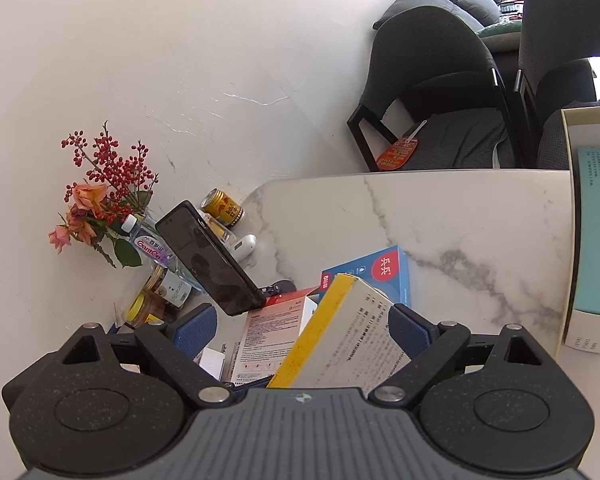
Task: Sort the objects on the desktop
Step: 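Grasp the yellow box with the left tool while the right tool releases it, then carry the yellow box with the left tool over the cardboard box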
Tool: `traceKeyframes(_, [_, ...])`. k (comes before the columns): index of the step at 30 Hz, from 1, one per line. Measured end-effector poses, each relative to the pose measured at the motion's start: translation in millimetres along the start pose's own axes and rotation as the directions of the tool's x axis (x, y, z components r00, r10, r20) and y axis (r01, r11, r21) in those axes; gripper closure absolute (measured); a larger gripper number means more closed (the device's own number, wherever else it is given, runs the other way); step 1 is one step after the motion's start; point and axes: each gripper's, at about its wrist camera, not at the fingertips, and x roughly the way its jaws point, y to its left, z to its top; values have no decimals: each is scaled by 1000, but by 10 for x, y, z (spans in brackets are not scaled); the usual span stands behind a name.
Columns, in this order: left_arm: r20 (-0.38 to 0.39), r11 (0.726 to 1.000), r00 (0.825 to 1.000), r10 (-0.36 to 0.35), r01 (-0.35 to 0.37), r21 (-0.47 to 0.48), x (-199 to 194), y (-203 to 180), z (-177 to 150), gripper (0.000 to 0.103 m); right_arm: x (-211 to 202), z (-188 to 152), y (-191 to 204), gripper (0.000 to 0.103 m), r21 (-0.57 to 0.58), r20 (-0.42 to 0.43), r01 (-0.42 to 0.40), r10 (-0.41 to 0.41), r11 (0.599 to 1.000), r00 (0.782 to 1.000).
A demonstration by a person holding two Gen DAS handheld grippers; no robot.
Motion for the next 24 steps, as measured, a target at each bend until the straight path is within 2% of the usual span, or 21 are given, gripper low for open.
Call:
traceKeyframes(7, [-48, 991, 997, 60, -54, 126, 41, -186, 76, 80, -241, -180, -214, 9, 27, 42, 16, -17, 1000, 999])
traceKeyframes(11, [-134, 973, 986, 98, -67, 219, 109, -315, 148, 80, -434, -346, -245, 9, 7, 69, 17, -18, 1000, 997])
traceKeyframes(15, [-178, 959, 975, 135, -83, 272, 227, -397, 150, 80, -674, -504, -305, 8, 1, 106, -8, 8, 1000, 994])
traceKeyframes(19, [-189, 964, 972, 140, -90, 250, 306, -380, 161, 80, -922, -658, -394, 8, -4, 143, -33, 33, 999, 989])
traceKeyframes(24, [-196, 983, 972, 127, -98, 153, 254, -267, 202, 80, -1284, -798, -497, 8, -24, 226, -6, 11, 1000, 974])
